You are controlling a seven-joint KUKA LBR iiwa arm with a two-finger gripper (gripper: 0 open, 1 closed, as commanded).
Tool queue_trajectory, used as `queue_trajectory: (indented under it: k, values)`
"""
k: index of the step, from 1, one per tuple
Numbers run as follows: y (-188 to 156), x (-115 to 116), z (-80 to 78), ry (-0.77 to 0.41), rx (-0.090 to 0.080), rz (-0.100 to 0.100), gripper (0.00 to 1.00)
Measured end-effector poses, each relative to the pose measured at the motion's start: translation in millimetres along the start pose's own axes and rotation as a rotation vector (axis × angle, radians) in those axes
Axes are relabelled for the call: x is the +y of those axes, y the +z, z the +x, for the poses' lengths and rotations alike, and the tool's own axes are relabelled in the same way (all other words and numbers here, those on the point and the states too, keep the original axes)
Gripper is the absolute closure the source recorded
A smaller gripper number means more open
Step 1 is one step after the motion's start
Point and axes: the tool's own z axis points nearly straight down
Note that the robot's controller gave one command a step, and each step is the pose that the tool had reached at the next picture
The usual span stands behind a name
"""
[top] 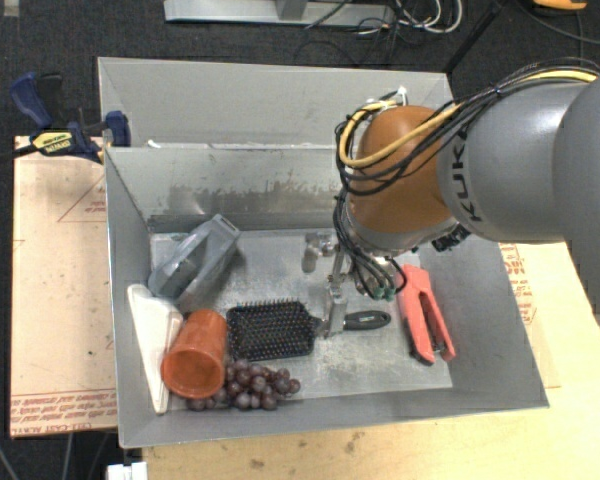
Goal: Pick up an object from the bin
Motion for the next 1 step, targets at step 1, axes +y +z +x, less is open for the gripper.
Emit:
queue_trajectory:
  k: [1]
  values:
    - [-4.6,-0.2,-1.5,0.001,-0.007,0.0,0.0]
